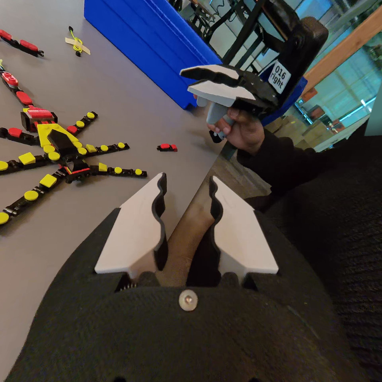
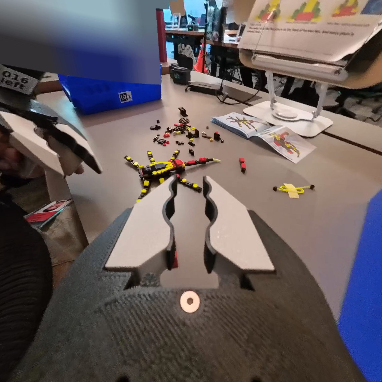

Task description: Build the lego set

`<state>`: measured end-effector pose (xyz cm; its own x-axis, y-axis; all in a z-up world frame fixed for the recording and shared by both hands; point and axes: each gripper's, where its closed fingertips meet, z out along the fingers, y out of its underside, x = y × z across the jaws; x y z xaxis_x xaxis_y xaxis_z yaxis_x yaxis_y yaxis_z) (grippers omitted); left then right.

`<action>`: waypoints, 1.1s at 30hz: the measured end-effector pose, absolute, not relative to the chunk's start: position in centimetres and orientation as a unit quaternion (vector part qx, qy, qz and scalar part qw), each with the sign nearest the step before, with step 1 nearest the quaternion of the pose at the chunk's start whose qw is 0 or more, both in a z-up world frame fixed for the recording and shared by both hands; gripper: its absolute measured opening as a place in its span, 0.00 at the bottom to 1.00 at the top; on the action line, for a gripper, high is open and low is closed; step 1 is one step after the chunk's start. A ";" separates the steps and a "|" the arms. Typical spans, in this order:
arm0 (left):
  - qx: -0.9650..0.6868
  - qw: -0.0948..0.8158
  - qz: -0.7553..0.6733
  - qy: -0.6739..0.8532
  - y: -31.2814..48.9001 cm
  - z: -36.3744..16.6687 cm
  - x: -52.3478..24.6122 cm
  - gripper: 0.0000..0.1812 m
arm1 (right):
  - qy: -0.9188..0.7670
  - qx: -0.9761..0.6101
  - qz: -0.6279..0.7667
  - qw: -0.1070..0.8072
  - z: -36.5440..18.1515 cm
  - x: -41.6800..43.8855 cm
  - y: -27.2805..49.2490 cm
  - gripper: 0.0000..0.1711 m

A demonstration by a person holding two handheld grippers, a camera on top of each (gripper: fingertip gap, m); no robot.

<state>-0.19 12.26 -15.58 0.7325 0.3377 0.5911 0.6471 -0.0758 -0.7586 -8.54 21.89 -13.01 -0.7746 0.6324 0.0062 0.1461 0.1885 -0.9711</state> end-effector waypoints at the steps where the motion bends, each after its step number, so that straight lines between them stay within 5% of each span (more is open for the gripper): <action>1: -0.724 0.588 -0.130 -0.337 12.3 -15.5 0.0 0.21 | -0.740 -0.269 0.582 0.204 -12.9 -8.5 21.9 0.13; 8: -0.745 0.575 -0.128 -0.313 13.2 -15.8 0.8 0.21 | -0.784 -0.278 0.511 0.217 -14.9 -8.2 22.4 0.16; 13: -0.751 0.572 -0.141 -0.296 13.9 -15.8 1.3 0.20 | -0.830 -0.298 0.453 0.132 -18.5 -6.4 22.5 0.20; 19: -0.764 0.555 -0.170 -0.281 15.1 -16.6 1.4 0.20 | -0.878 -0.292 0.368 0.088 -23.0 -5.0 22.0 0.20; 21: -0.765 0.552 -0.182 -0.276 15.5 -16.7 1.6 0.20 | -0.883 -0.290 0.358 0.094 -23.4 -5.3 21.8 0.12; 22: -0.766 0.550 -0.187 -0.275 15.6 -16.7 1.7 0.20 | -0.886 -0.281 0.356 0.097 -23.4 -5.1 21.7 0.03; 33: -0.750 0.569 -0.184 -0.281 15.5 -16.0 1.1 0.21 | -0.807 -0.183 0.545 0.132 -15.2 -2.9 18.3 0.03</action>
<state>1.06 15.47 -15.96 0.7744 0.2119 0.5962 0.6312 -0.1938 -0.7510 -2.92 18.29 -15.22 -0.8981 0.4396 0.0143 0.1510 0.3388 -0.9287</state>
